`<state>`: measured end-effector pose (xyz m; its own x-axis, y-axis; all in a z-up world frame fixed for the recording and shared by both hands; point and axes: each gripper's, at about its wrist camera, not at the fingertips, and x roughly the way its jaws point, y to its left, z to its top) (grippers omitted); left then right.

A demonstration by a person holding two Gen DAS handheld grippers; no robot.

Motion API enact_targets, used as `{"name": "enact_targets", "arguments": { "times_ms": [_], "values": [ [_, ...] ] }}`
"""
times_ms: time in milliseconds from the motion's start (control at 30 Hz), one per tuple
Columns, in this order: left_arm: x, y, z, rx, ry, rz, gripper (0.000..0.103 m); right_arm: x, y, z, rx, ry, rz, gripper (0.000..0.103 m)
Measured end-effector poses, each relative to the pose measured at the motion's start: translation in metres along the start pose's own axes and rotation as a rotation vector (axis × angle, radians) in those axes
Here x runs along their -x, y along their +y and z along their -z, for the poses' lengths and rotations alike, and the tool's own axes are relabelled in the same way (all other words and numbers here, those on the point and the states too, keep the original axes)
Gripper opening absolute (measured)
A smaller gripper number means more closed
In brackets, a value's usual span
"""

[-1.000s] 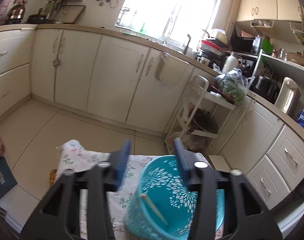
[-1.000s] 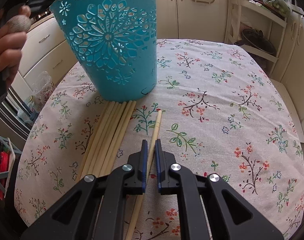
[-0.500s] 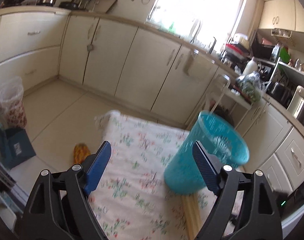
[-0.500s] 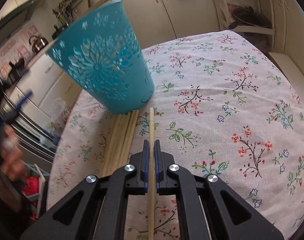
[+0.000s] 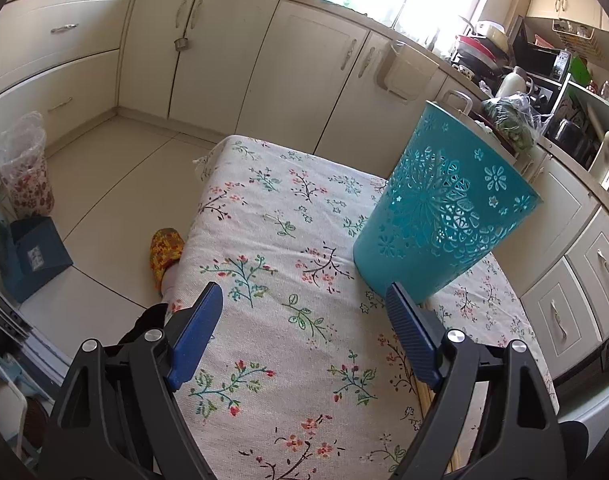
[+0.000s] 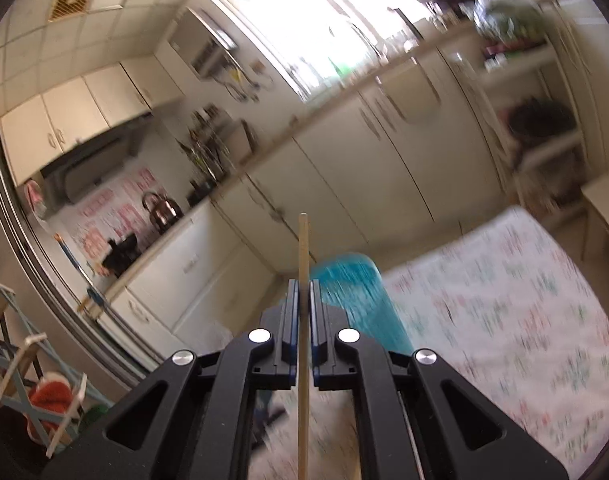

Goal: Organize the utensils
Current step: 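Lift the stick with the right gripper and release it into the teal basket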

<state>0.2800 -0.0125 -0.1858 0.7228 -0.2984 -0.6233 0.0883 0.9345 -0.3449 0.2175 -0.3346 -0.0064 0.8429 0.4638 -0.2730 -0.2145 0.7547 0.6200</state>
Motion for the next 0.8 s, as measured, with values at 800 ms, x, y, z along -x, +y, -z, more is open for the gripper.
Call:
{"name": "enact_targets", "arguments": {
  "times_ms": [800],
  "values": [
    [-0.004,0.0,0.008,0.006,-0.01,0.033,0.081,-0.079,-0.002,0.015,0.195,-0.05,0.253,0.019]
  ]
}}
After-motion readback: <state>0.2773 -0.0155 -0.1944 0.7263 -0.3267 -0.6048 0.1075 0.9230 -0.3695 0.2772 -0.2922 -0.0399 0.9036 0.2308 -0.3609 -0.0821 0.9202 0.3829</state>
